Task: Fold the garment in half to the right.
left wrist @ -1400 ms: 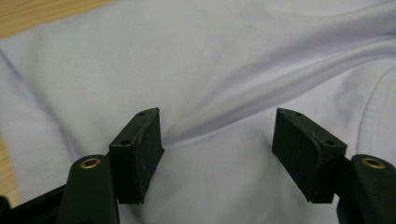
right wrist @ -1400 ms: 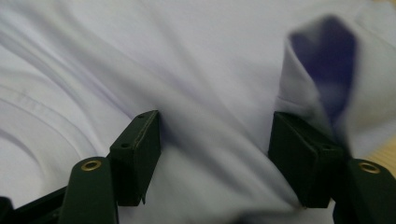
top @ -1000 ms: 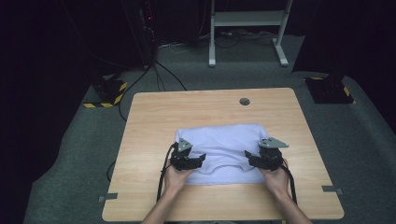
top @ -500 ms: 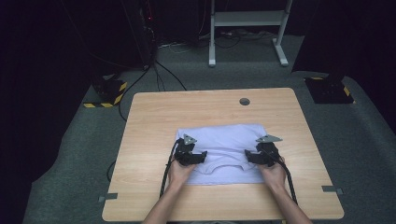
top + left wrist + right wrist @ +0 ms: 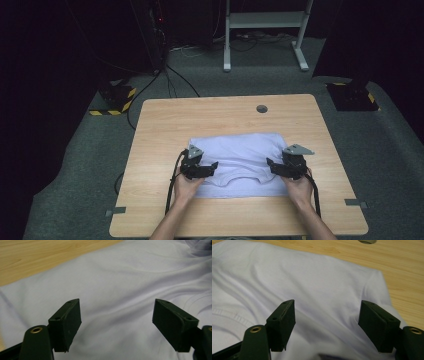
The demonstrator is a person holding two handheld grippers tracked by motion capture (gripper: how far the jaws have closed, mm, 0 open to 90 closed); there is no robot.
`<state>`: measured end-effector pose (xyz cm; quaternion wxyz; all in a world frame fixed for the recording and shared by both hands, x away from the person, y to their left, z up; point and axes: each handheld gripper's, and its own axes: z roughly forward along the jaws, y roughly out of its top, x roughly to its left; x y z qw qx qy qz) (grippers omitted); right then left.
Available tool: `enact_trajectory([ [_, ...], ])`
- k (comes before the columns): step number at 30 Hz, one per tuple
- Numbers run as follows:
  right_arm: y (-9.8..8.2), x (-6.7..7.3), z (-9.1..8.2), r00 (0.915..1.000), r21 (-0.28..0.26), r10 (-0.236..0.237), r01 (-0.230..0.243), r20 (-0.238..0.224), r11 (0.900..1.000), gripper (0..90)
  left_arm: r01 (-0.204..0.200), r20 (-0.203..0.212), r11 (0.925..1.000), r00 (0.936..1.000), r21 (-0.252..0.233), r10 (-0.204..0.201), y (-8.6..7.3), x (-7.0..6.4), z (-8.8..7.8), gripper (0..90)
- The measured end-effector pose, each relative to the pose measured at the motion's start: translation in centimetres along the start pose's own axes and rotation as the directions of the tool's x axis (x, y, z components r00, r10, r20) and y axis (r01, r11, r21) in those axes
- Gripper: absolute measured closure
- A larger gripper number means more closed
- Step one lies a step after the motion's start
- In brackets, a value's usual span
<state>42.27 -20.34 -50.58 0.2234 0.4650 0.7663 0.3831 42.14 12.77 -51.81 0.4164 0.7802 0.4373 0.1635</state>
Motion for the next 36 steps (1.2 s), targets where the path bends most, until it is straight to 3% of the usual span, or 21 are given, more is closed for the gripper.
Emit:
enact_trajectory([
  [3,0.5,0.0,1.6,1.0000,0.034,-0.005,0.005,0.003,0.999,29.5,-0.002,0.003,0.9993,1.0000,0.036,0.002,0.7,-0.1,1.5,22.9],
  [7,-0.2,-1.1,3.1,0.9992,0.095,0.008,-0.011,0.039,0.995,30.4,0.023,-0.035,0.9962,0.9992,0.084,-0.020,0.4,0.8,2.6,23.3],
  [13,-1.3,-3.3,2.2,0.9965,0.109,0.041,-0.048,0.073,0.993,28.9,0.028,-0.104,0.9949,0.9944,0.097,-0.018,-0.5,2.1,1.5,25.3],
  [16,-1.6,-3.9,1.5,0.9942,0.110,0.064,-0.073,0.086,0.991,28.7,0.054,-0.102,0.9950,0.9937,0.084,-0.045,-1.1,2.6,0.7,23.9],
  [18,-1.6,-3.6,0.7,0.9947,0.079,0.057,-0.064,0.086,0.995,29.2,0.052,-0.081,0.9962,0.9957,0.071,-0.046,-1.1,2.3,0.3,23.5],
  [22,-1.0,-1.7,-0.2,0.9986,0.016,0.018,-0.019,0.049,1.000,29.8,0.002,-0.045,0.9996,0.9990,0.028,-0.001,-0.3,0.5,0.2,22.9],
  [23,-0.8,-1.2,-0.2,0.9991,0.008,0.007,-0.007,0.041,1.000,29.9,-0.012,-0.037,0.9993,0.9992,0.037,0.014,-0.1,0.0,0.4,22.9],
  [26,-0.7,0.3,0.7,0.9990,0.036,-0.038,0.037,0.025,0.999,29.6,-0.061,-0.028,0.9955,0.9976,0.072,0.063,0.2,-1.1,1.3,21.8],
  [30,-1.7,1.0,1.8,0.9983,0.110,-0.057,0.056,0.011,0.992,27.4,-0.056,-0.035,0.9916,0.9976,0.117,0.060,-0.5,-1.2,1.8,21.7],
  [36,-3.2,0.6,0.4,0.9964,0.103,-0.084,0.083,0.006,0.991,25.3,-0.066,-0.065,0.9911,0.9951,0.116,0.074,-2.4,-0.7,-0.2,24.5],
])
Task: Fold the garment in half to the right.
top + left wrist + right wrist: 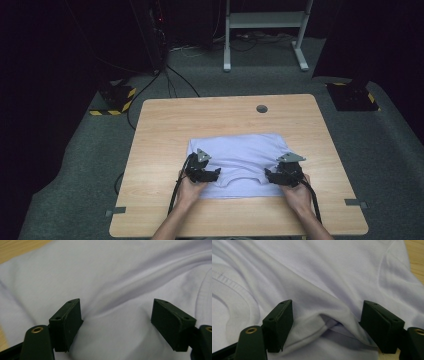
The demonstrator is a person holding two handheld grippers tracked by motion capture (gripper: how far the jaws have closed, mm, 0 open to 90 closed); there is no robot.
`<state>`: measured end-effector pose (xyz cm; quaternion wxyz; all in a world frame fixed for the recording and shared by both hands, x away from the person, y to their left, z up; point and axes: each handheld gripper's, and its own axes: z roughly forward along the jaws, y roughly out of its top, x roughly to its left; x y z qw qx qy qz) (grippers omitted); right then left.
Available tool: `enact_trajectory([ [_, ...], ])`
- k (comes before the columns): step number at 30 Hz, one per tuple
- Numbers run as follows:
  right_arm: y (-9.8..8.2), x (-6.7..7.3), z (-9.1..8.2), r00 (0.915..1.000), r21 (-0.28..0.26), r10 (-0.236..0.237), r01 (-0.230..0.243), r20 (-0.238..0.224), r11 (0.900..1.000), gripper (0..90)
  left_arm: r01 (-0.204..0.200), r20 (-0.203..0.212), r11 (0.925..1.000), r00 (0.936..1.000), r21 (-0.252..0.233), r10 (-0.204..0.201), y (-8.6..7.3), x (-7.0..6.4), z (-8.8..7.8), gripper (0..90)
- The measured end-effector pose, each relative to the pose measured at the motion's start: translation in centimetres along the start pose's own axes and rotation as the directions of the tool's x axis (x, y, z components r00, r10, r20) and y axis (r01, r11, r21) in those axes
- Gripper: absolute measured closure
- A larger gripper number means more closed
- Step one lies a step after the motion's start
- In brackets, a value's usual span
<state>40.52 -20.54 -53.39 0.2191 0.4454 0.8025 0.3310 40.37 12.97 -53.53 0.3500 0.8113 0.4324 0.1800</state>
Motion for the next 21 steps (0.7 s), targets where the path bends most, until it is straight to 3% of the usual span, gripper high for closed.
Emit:
enact_trajectory([
  [2,-0.5,-0.1,-0.5,0.9998,0.015,-0.018,0.018,0.007,1.000,23.7,0.012,0.001,0.9999,0.9999,0.001,-0.012,-0.8,0.3,-0.5,22.6],
  [5,-1.0,-0.7,-1.0,1.0000,0.016,-0.001,0.001,0.000,1.000,22.3,0.048,0.015,0.9988,0.9987,-0.011,-0.048,-1.1,0.8,-1.2,21.9],
  [10,-0.1,-0.7,-1.3,0.9995,-0.055,0.029,-0.030,-0.014,0.998,23.8,0.064,0.039,0.9953,0.9973,-0.073,-0.062,0.2,0.4,-1.1,20.2],
  [13,1.0,-0.2,-0.8,0.9990,-0.076,0.037,-0.039,-0.025,0.996,24.1,0.053,0.054,0.9952,0.9974,-0.083,-0.049,1.4,-0.2,-0.3,19.5],
  [16,1.7,0.2,0.4,0.9989,-0.046,0.035,-0.036,-0.032,0.998,24.0,0.041,0.055,0.9976,0.9977,-0.055,-0.038,2.2,-0.7,0.9,19.2],
  [19,1.3,0.5,1.5,0.9999,0.017,-0.001,0.001,-0.016,1.000,22.1,0.022,0.047,0.9997,0.9986,-0.001,-0.022,2.0,-0.8,1.7,18.3],
  [20,1.1,0.4,1.4,0.9997,0.008,-0.002,0.002,-0.022,1.000,22.3,0.012,0.041,0.9998,0.9991,0.015,-0.013,1.8,-0.8,1.8,18.3],
  [21,0.9,0.3,1.2,0.9998,0.009,-0.006,0.006,-0.021,1.000,22.1,-0.013,0.031,0.9999,0.9994,0.000,0.013,1.3,-0.7,1.6,18.6],
])
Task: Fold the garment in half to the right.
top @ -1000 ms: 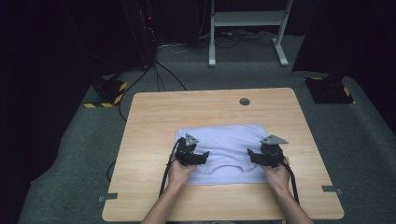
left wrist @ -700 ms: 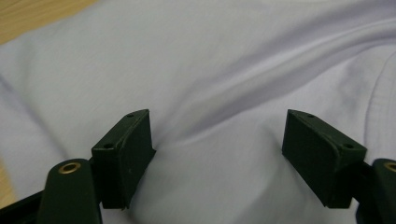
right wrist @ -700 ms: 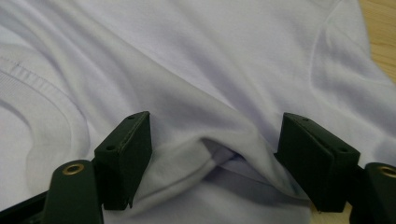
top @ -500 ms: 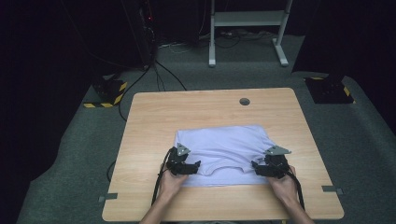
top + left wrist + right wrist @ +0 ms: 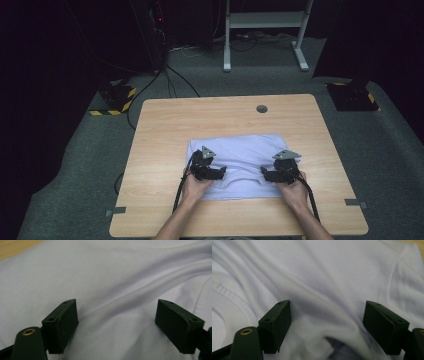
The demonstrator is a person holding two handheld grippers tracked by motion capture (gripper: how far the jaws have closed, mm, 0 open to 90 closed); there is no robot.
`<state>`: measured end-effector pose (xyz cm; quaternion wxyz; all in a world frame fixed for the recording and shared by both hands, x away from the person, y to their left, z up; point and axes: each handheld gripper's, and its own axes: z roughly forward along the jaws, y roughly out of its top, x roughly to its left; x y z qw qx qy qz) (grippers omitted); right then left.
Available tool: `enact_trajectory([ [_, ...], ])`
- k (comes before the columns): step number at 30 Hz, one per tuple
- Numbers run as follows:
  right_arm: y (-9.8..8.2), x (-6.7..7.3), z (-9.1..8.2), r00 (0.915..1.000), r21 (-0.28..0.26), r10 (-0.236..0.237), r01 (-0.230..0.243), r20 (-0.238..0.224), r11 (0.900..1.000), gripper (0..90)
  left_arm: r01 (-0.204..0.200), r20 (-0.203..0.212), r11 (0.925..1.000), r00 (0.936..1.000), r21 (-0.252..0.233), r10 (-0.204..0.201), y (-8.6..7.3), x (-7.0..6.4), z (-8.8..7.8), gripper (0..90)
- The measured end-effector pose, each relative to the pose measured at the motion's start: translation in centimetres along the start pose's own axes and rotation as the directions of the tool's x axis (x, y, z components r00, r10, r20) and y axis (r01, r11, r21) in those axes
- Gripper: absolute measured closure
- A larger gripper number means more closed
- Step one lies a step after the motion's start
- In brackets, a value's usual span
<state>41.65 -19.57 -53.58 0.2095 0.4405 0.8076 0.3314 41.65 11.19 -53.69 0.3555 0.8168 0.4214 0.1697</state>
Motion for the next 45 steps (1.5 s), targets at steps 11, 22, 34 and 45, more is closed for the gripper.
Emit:
enact_trajectory([
  [11,-1.0,-1.6,-2.3,0.9988,-0.042,0.030,-0.029,0.038,0.999,20.8,0.066,-0.037,0.9965,0.9970,-0.050,-0.068,-1.7,1.5,-2.3,17.6],
  [22,-0.4,-1.3,-0.6,0.9984,-0.009,0.030,-0.030,0.047,1.000,21.1,0.010,-0.080,0.9999,0.9967,-0.009,-0.011,-0.7,0.7,-0.6,17.4],
  [34,0.0,0.4,-1.7,0.9999,-0.064,0.010,-0.010,-0.005,0.998,21.3,0.008,-0.015,0.9984,0.9998,-0.056,-0.009,0.2,-0.9,-0.8,16.0],
  [45,-2.5,-1.7,-2.5,0.9993,-0.004,0.021,-0.021,0.031,1.000,20.3,-0.009,-0.048,0.9998,0.9988,-0.016,0.008,-1.3,-0.6,-1.5,16.6],
])
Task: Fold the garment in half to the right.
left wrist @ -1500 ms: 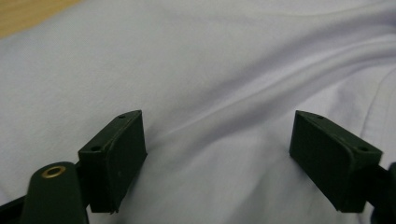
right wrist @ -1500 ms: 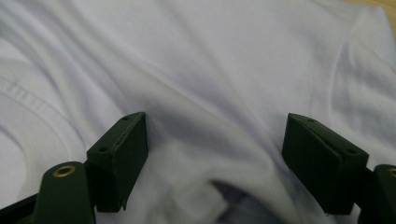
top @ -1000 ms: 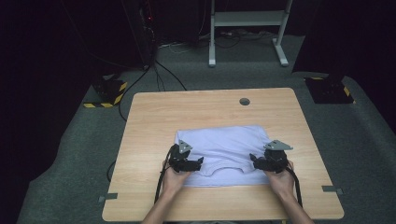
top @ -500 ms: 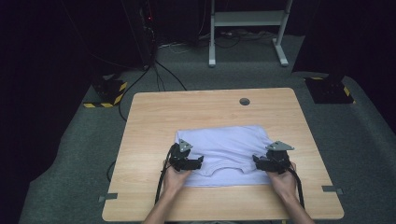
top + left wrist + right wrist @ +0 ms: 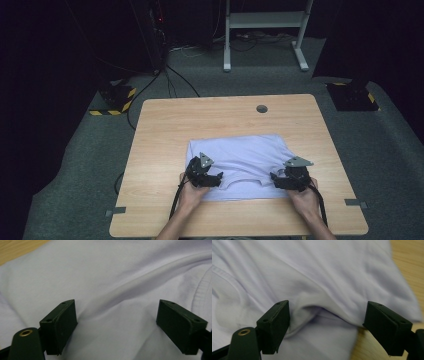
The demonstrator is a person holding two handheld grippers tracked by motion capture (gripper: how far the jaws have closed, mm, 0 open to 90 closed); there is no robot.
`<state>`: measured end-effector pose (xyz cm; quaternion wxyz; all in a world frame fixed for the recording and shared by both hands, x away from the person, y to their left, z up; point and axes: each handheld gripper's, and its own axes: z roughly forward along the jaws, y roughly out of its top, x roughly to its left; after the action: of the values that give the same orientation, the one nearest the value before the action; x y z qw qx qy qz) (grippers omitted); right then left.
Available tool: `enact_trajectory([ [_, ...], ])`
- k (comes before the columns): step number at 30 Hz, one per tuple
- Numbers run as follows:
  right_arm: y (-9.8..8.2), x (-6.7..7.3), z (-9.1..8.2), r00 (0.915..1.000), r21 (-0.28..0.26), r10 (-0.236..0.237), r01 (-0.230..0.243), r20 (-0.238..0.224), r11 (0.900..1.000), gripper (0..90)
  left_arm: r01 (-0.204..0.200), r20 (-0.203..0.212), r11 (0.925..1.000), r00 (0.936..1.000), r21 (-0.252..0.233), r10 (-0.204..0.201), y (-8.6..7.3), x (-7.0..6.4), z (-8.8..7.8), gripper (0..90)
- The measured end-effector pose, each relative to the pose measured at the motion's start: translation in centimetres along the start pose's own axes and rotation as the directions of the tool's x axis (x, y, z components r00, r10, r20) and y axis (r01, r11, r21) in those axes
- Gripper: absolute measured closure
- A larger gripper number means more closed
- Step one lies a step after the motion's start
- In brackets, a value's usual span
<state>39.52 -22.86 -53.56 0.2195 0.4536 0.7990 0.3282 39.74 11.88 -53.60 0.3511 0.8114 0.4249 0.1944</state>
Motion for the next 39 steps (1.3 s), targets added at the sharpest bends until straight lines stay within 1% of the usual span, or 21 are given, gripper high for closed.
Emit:
enact_trajectory([
  [2,-0.1,-0.4,-0.6,0.9997,-0.013,0.022,-0.022,0.009,1.000,20.5,0.014,0.010,0.9995,0.9999,-0.028,-0.014,0.1,0.3,-0.6,16.3],
  [5,0.7,-0.1,-1.1,0.9997,-0.058,0.022,-0.021,0.011,0.998,21.9,0.031,0.025,0.9965,0.9992,-0.078,-0.029,1.1,0.4,-1.2,16.7],
  [8,2.1,0.7,-0.7,0.9995,-0.086,0.029,-0.030,-0.013,0.996,22.0,0.048,0.033,0.9929,0.9985,-0.109,-0.045,2.5,0.6,-0.9,16.5],
  [10,3.1,1.2,0.0,0.9991,-0.080,0.030,-0.032,-0.030,0.996,22.0,0.060,0.035,0.9917,0.9978,-0.113,-0.056,3.2,0.7,-0.2,16.5],
  [11,3.4,1.5,0.5,0.9990,-0.073,0.029,-0.031,-0.034,0.997,22.0,0.065,0.035,0.9931,0.9975,-0.097,-0.062,3.5,0.7,0.4,16.9],
  [13,3.8,1.8,1.8,0.9986,-0.040,0.035,-0.036,-0.041,0.999,21.8,0.065,0.032,0.9952,0.9975,-0.073,-0.062,3.7,0.9,1.2,16.6],
  [16,3.4,1.6,3.4,0.9991,0.016,0.028,-0.027,-0.033,1.000,21.7,0.071,0.005,0.9973,0.9975,-0.017,-0.071,3.3,1.3,2.2,16.9],
  [18,3.1,1.4,3.1,0.9996,0.002,0.021,-0.021,-0.020,1.000,22.1,0.079,-0.025,0.9965,0.9966,0.025,-0.079,2.6,1.7,2.4,17.3],
  [19,2.9,1.1,2.9,0.9997,0.002,0.019,-0.019,-0.014,1.000,22.1,0.085,-0.027,0.9961,0.9961,0.025,-0.084,2.2,2.1,2.4,17.3],
  [20,2.6,0.7,2.7,0.9996,0.002,0.026,-0.026,-0.009,1.000,22.0,0.086,-0.035,0.9962,0.9957,0.010,-0.086,1.8,2.3,2.1,18.3],
  [21,2.4,0.3,2.4,0.9995,-0.004,0.030,-0.030,-0.011,1.000,22.5,0.092,-0.034,0.9957,0.9953,0.012,-0.091,1.6,2.6,1.8,19.1],
  [22,2.3,0.0,2.1,0.9995,-0.004,0.030,-0.030,0.005,1.000,22.6,0.096,-0.043,0.9952,0.9945,0.014,-0.096,1.6,2.8,1.5,19.1],
  [23,2.3,-0.1,1.9,0.9991,0.004,0.024,-0.024,0.036,1.000,21.1,0.099,-0.049,0.9951,0.9939,0.008,-0.099,1.6,3.0,1.3,18.1],
  [24,2.3,-0.3,1.7,0.9989,0.010,0.024,-0.024,0.040,1.000,21.1,0.110,-0.043,0.9939,0.9930,-0.010,-0.110,1.7,3.1,1.0,18.2],
  [26,2.6,-0.5,1.3,0.9986,-0.019,0.047,-0.046,0.024,0.999,22.3,0.114,-0.032,0.9926,0.9928,-0.042,-0.115,2.0,3.2,0.7,18.8],
  [28,3.2,-0.3,1.2,0.9984,-0.049,0.053,-0.052,0.016,0.997,22.7,0.104,-0.027,0.9931,0.9940,-0.053,-0.106,2.6,3.0,0.9,17.8],
  [31,4.3,0.2,1.9,0.9979,-0.056,0.064,-0.065,-0.013,0.996,22.8,0.089,-0.019,0.9939,0.9957,-0.066,-0.090,3.5,2.6,1.6,17.6],
  [33,4.8,0.5,2.8,0.9983,-0.045,0.057,-0.058,-0.015,0.997,23.1,0.089,-0.013,0.9946,0.9958,-0.052,-0.090,3.8,2.6,2.4,17.5],
  [35,5.0,0.6,3.6,0.9980,-0.024,0.061,-0.062,-0.018,0.998,23.1,0.088,-0.018,0.9956,0.9959,-0.032,-0.088,3.8,2.8,3.0,17.4],
  [38,4.6,0.2,4.5,0.9987,0.015,0.049,-0.049,-0.010,0.999,23.6,0.100,-0.040,0.9949,0.9942,0.012,-0.099,3.3,3.3,3.6,17.7],
  [39,4.5,0.0,4.5,0.9990,0.011,0.043,-0.043,-0.011,0.999,24.5,0.101,-0.040,0.9949,0.9942,0.007,-0.100,3.0,3.6,3.6,17.9],
])
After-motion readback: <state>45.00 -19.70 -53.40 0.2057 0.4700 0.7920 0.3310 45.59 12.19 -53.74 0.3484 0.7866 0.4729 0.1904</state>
